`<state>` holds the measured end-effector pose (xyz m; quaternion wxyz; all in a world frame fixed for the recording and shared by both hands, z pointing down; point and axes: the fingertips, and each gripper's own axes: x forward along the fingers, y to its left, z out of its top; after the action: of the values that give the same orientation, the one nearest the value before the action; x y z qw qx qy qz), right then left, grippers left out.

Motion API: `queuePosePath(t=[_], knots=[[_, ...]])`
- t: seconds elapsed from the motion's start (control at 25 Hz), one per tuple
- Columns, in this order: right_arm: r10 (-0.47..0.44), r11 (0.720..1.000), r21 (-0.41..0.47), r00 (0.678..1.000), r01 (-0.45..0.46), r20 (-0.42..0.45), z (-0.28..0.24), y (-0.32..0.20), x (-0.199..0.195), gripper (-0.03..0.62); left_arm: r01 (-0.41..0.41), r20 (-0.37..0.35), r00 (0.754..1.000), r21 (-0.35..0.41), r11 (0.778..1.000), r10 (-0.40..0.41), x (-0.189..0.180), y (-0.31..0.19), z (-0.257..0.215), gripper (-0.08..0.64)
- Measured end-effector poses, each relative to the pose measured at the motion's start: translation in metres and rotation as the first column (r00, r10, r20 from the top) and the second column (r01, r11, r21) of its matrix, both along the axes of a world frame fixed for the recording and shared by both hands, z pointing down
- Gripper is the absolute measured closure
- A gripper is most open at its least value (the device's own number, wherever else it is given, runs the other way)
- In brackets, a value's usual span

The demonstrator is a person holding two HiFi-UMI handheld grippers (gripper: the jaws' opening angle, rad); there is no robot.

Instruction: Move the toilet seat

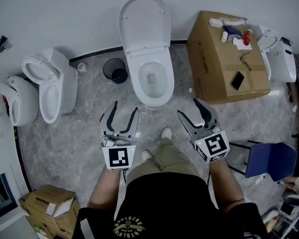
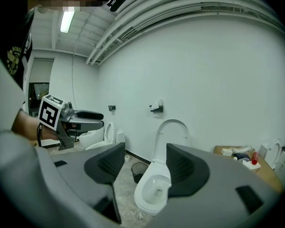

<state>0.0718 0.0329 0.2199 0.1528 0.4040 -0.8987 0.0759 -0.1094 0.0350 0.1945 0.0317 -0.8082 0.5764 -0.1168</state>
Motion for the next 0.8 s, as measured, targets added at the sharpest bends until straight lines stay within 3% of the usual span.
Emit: queuePosePath(t=[0.52,0.8], knots=[[-0.049,0.997,-0.052,0.998,0.051,0.037,0.033,-0.085,0.027,0.327,0.031,0.088,0.996,-0.020,0.999,-0.029,0.024,-0.078,0.025,0.288],[-0.109,0.990,-0.091,0.994,0.111,0.032,0.071,-0.121,0.030,0.327,0.104,0.013,0.995,-0.079,0.991,-0.103,0.027,-0.103,0.074,0.288]])
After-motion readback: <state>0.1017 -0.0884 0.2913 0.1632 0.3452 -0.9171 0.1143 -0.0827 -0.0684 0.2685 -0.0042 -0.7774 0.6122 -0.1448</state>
